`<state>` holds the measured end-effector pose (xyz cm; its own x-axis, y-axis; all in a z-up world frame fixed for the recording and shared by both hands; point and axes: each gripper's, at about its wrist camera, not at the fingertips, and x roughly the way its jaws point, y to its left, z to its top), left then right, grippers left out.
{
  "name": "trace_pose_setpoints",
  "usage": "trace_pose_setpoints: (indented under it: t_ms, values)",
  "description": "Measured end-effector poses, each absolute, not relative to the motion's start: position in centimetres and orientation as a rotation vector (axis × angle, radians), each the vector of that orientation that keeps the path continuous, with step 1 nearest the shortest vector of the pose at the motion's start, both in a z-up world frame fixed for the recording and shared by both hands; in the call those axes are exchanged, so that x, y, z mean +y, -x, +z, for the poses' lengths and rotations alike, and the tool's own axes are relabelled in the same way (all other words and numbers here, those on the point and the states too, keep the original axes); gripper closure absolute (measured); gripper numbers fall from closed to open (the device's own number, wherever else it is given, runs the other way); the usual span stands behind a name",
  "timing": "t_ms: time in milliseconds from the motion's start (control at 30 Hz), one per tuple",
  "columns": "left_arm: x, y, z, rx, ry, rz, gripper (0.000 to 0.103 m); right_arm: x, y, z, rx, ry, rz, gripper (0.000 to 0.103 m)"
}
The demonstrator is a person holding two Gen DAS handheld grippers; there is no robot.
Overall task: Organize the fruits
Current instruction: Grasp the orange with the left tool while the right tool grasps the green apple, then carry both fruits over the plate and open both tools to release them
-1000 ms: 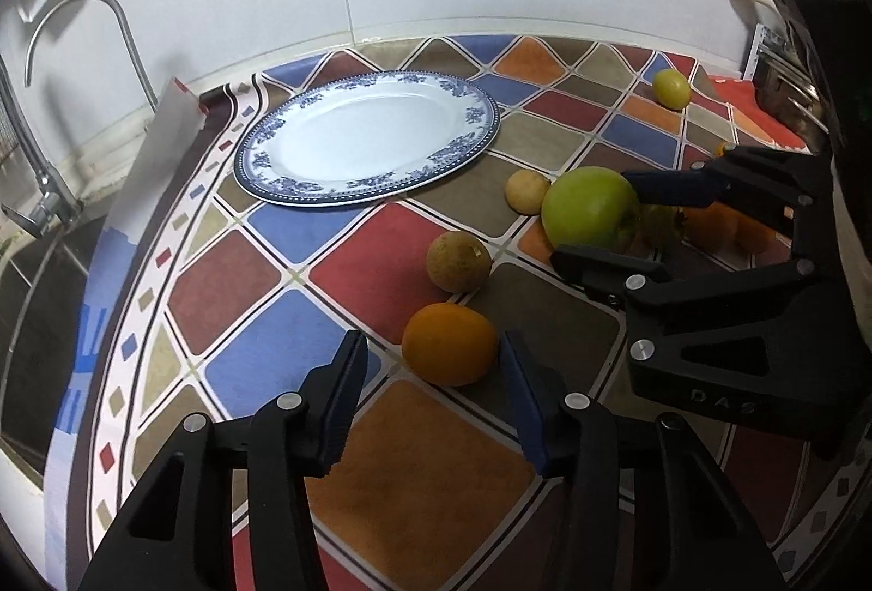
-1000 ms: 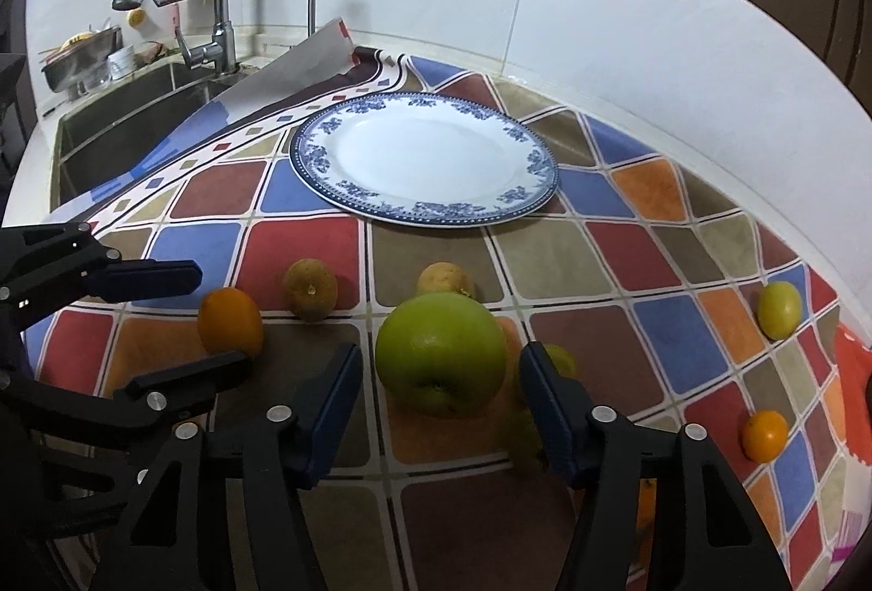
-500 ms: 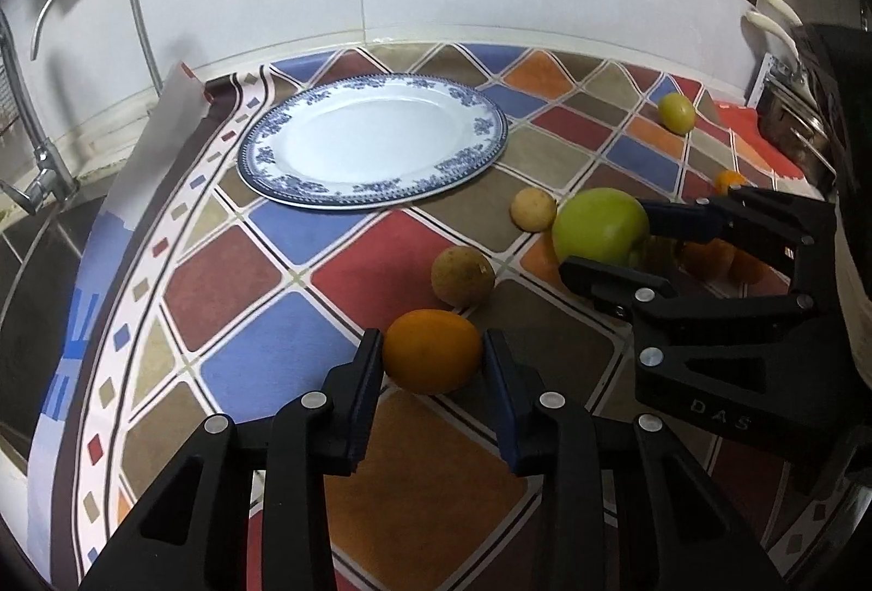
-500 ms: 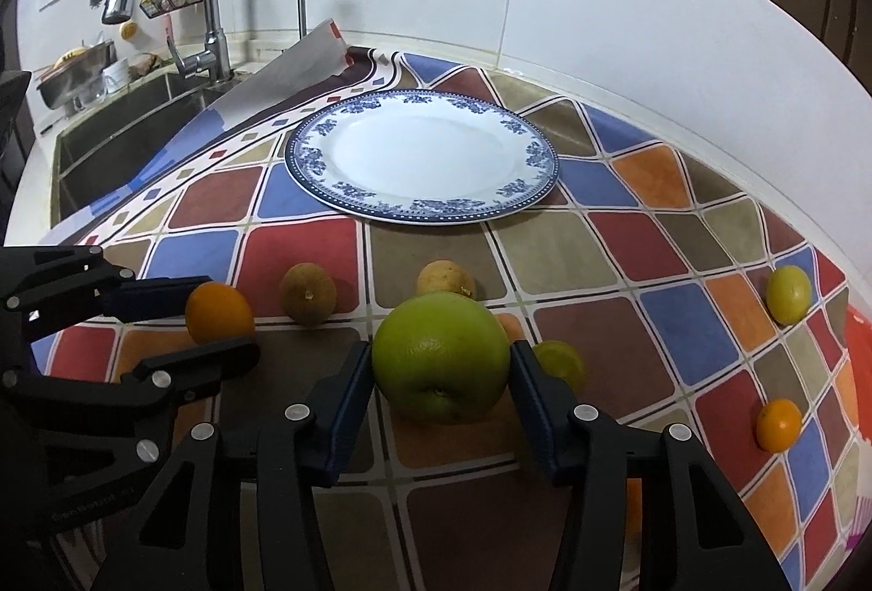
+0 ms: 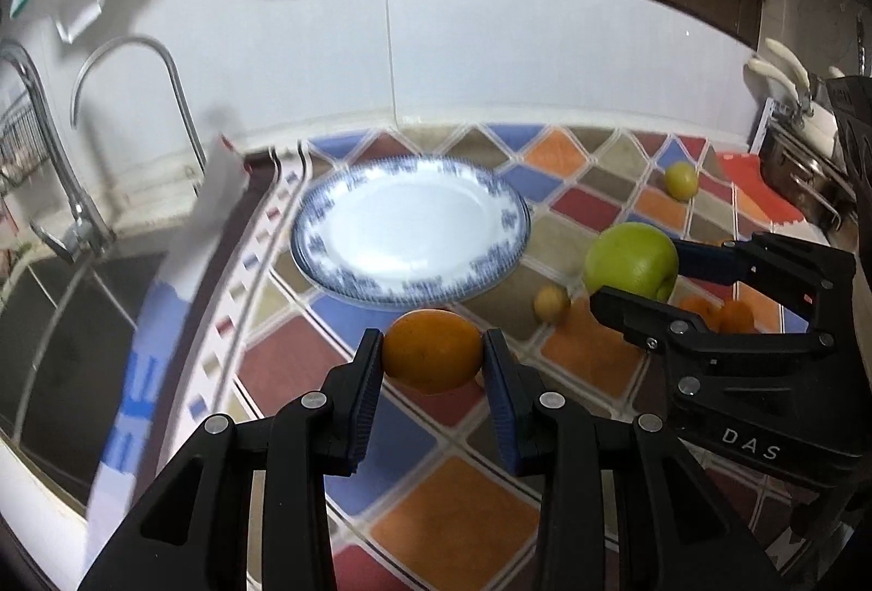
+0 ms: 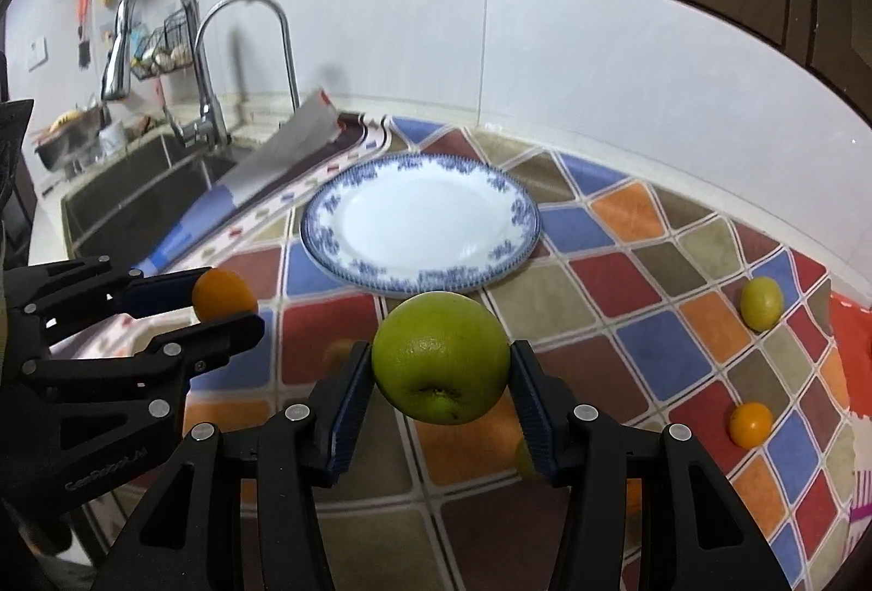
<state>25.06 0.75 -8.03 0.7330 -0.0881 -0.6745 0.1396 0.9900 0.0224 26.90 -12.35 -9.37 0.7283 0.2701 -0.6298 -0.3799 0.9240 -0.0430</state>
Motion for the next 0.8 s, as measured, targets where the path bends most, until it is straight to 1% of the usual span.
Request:
trace_pose_setpoints:
  t_ms: [233, 400, 600, 800]
  values:
    - [2.1, -27.6, -5.0, 0.669, -0.098, -0.132, 0.067, -11.6, -28.5, -6.2, 0.610, 0.142, 0.333, 0.052]
    - [2.7, -30.5, -3.8, 0.654, -0.101, -0.155, 0.067, -10.7, -31.3, -4.5, 0.612, 0.126, 0.339, 0.052]
    - [3.3, -35.0, -3.8, 0.684, -0.106, -0.169, 0.067, -9.9, -35.7, -3.9, 0.647, 0.127, 0.355, 0.052]
    - [4.1, -39.3, -5.0, 0.728, -0.101, -0.175, 0.067, -9.0, -40.4, -4.9, 0.725, 0.132, 0.365, 0.052]
